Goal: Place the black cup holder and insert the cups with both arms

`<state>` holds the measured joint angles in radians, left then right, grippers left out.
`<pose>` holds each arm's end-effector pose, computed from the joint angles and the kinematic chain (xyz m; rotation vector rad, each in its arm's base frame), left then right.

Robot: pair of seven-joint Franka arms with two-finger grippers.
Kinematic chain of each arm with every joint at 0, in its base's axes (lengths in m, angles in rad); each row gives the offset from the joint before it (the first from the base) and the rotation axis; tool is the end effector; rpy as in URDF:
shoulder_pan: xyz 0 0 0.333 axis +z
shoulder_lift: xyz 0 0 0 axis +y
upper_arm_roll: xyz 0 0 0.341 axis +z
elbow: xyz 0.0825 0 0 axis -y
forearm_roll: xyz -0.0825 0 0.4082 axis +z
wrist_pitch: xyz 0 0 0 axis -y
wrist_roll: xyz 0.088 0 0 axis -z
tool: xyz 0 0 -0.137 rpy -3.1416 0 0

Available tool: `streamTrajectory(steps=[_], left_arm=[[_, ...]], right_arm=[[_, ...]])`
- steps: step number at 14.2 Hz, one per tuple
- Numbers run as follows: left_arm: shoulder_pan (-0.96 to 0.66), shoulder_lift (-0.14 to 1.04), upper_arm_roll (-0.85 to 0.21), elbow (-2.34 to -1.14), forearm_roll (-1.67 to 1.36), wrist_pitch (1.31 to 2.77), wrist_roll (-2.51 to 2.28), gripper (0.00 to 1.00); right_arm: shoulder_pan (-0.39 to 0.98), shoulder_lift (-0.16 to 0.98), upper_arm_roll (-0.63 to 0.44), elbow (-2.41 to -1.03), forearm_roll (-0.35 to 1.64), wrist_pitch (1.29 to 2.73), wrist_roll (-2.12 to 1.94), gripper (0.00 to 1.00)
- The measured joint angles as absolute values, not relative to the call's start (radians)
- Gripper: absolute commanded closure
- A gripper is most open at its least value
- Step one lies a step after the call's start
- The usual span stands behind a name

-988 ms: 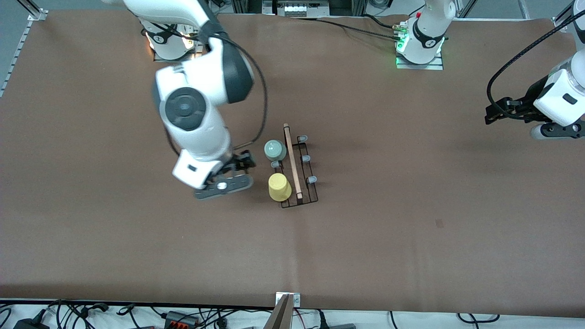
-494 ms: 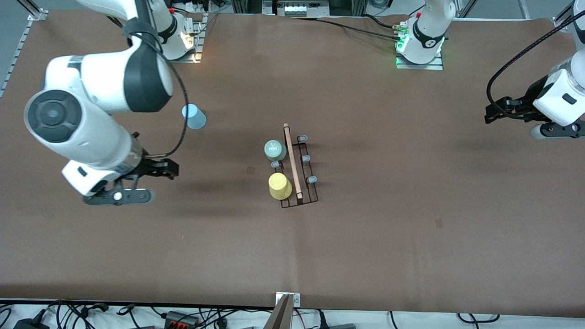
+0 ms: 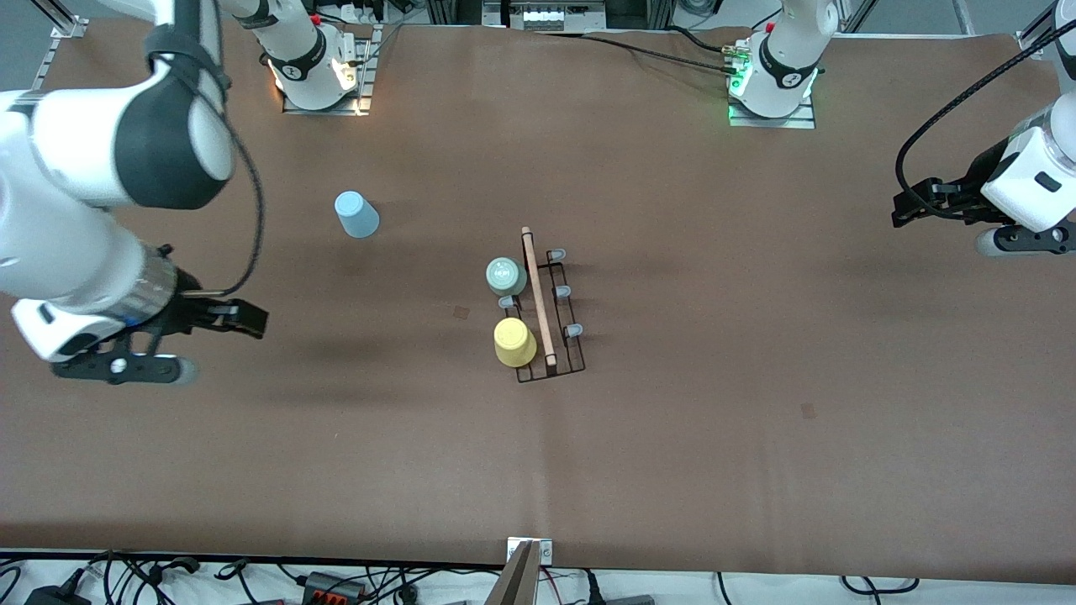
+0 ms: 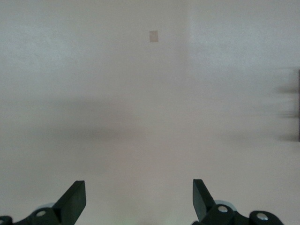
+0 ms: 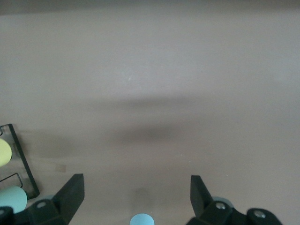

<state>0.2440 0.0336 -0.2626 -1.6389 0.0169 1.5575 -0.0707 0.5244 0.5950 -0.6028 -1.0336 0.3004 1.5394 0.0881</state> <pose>0.5798 -0.0063 0.5661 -3.1223 -0.0796 0.1772 0.7305 0.1140 0.5292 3.1162 -0.1143 -0.0048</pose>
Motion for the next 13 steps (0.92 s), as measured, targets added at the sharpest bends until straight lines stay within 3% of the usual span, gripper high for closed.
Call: streamTrajectory(steps=[7, 13], left_arm=[[0.244, 0.034, -0.261, -1.639, 0.017, 1.557, -0.071, 0.0], [0.247, 0.034, -0.261, -1.639, 0.017, 1.557, -0.071, 0.0]], right_arm=[[0.419, 0.546, -0.564, -1.04, 0.296, 1.536, 0.046, 0.0], [0.015, 0.302, -0.105, -1.212, 0.078, 1.538, 0.045, 0.0]])
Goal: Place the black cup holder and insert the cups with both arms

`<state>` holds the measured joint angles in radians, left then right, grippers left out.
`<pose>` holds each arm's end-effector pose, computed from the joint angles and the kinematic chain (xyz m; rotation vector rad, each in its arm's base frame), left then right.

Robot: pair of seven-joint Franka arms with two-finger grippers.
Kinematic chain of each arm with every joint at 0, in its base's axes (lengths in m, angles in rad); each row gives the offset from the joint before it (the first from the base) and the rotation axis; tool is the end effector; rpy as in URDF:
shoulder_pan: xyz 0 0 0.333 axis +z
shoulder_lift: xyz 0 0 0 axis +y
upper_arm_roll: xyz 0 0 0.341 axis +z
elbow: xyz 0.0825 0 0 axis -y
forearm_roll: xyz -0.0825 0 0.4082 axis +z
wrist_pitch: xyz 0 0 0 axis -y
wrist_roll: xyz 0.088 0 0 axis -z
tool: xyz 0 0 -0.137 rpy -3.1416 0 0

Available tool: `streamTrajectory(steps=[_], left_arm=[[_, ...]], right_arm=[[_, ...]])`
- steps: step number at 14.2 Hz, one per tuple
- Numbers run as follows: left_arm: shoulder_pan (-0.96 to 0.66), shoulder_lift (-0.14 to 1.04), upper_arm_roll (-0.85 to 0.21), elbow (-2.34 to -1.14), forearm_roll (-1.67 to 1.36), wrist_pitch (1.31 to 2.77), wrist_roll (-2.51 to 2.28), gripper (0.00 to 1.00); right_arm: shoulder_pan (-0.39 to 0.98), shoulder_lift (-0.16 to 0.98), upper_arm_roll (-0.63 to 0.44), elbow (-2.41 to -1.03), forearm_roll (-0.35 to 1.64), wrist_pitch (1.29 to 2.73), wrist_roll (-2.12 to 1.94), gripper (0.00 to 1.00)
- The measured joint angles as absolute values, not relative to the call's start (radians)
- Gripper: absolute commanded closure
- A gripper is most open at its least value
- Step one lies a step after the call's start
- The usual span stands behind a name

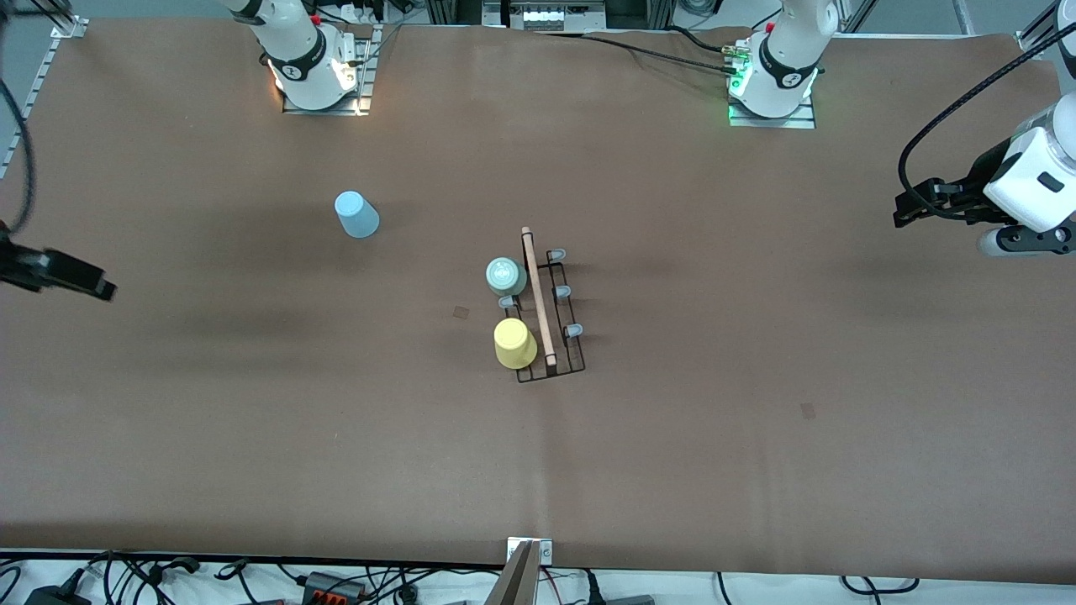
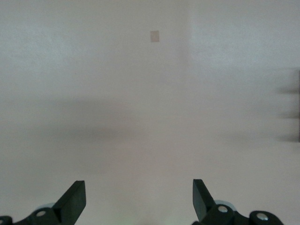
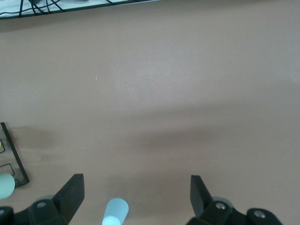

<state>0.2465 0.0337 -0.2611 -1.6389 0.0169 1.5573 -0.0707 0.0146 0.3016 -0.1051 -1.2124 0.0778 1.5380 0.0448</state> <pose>0.5798 -0.0040 0.5661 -3.1223 -0.0859 0.1778 0.6729 -0.0384 0.6058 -3.0891 0.1959 -0.0409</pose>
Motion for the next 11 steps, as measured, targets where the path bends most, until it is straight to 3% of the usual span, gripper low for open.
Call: streamTrajectory(steps=[2, 6, 11], left_arm=[[0.247, 0.034, -0.261, -1.639, 0.017, 1.557, -0.071, 0.0], [0.247, 0.034, -0.261, -1.639, 0.017, 1.556, -0.071, 0.0], [0.247, 0.034, -0.261, -1.639, 0.017, 1.556, -0.071, 0.0]], right_arm=[[-0.049, 0.263, -0.038, -1.257, 0.059, 1.54, 0.043, 0.0], [-0.053, 0.244, -0.006, -1.307, 0.014, 1.556, 0.043, 0.0], [-0.054, 0.068, -0.004, -1.587, 0.006, 1.668, 0.042, 0.0]])
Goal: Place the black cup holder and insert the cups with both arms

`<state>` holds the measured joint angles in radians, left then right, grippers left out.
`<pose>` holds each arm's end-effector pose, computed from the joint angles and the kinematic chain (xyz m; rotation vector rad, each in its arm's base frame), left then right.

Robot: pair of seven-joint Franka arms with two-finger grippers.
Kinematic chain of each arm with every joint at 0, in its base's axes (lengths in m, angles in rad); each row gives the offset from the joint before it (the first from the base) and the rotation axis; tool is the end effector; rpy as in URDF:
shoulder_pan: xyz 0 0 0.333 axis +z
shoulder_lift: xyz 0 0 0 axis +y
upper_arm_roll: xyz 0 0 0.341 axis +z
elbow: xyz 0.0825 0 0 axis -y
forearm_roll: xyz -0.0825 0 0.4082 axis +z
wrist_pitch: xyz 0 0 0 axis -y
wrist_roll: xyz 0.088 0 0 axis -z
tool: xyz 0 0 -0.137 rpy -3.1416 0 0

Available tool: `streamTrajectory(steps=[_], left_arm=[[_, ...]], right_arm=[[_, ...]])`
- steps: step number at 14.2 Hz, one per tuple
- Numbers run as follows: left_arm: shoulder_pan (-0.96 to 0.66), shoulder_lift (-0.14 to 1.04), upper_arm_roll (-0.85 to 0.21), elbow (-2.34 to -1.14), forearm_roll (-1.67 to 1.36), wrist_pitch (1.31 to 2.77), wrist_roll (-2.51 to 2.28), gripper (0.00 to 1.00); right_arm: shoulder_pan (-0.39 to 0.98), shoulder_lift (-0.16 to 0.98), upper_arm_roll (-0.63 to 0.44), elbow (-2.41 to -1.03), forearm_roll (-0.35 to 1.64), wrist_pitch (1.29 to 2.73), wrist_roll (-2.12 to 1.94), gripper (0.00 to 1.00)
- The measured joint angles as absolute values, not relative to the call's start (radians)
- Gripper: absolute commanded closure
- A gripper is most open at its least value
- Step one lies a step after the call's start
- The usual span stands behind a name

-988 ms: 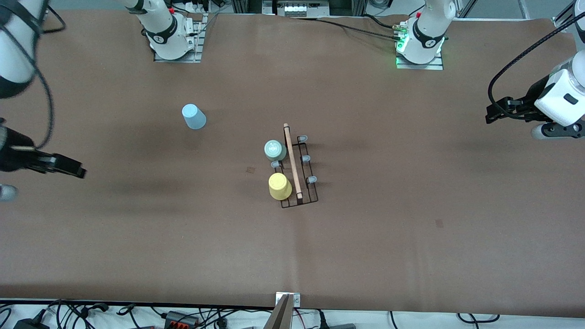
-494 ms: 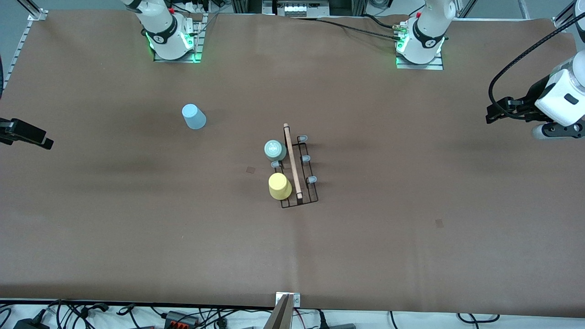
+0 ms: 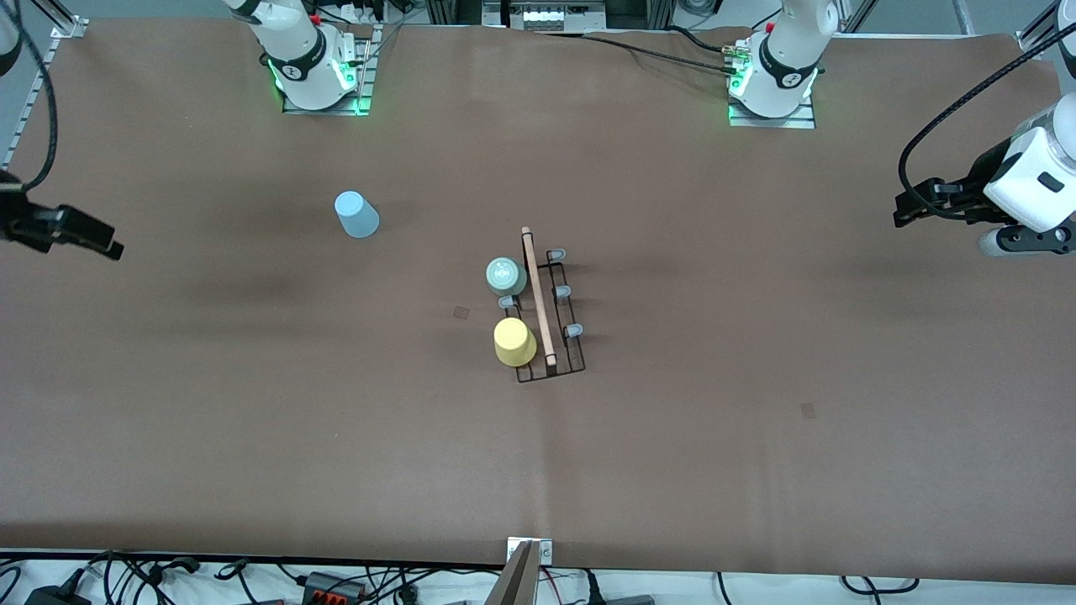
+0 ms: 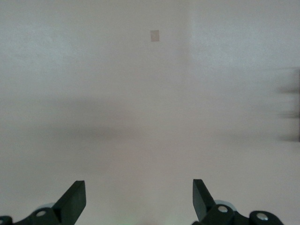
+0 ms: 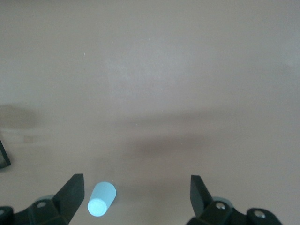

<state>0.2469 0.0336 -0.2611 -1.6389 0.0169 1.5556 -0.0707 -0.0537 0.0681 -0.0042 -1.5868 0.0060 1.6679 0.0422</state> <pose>0.5795 -0.0038 0.5660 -3.1221 -0.0865 0.1803 0.6080 -0.0344 0.5797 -3.1320 0.1577 -0.0205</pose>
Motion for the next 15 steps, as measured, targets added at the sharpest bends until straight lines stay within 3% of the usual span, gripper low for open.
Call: streamTrajectory(steps=[5, 15], left_arm=[[0.247, 0.034, -0.261, -1.639, 0.017, 1.556, -0.071, 0.0], [0.247, 0.034, -0.261, -1.639, 0.017, 1.556, -0.071, 0.0]], right_arm=[[-0.055, -0.027, -0.004, -1.685, 0.005, 1.675, 0.038, 0.0], [-0.054, -0.036, -0.001, -1.69, 0.005, 1.672, 0.033, 0.0]])
